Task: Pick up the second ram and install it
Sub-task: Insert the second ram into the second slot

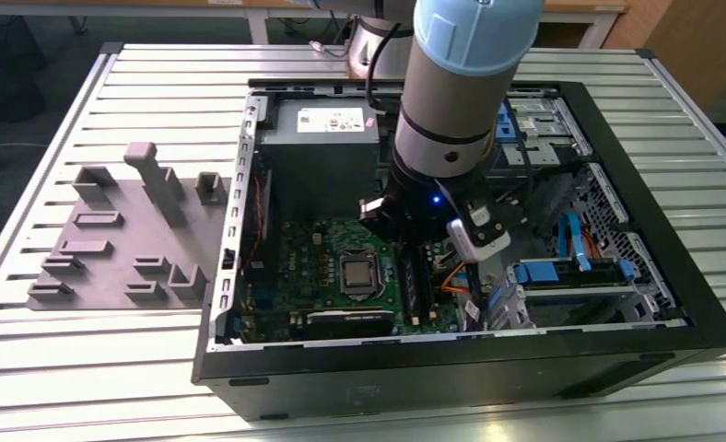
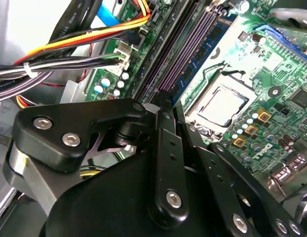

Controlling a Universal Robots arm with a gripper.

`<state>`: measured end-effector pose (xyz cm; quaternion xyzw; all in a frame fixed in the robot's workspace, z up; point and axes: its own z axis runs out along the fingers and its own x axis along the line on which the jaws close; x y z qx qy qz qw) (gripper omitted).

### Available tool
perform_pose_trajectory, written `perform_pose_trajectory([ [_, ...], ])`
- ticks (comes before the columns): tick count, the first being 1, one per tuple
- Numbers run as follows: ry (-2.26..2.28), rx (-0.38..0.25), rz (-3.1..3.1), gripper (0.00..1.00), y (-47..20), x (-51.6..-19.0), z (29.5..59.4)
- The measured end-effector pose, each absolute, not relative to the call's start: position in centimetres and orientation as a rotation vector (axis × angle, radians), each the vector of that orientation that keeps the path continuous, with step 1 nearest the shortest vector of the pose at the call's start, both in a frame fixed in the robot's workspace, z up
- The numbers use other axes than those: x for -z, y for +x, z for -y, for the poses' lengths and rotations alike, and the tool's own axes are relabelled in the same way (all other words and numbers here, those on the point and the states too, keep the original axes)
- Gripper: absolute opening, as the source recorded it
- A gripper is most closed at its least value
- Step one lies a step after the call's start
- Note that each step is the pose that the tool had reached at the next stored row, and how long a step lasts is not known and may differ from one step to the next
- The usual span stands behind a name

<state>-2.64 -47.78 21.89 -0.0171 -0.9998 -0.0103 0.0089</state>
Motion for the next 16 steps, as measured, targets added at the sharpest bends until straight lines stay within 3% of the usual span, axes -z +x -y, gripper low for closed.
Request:
perform_pose_trajectory([
  [16,-0.073,0.032,3.123,0.14,-2.57,-21.33,47.8],
])
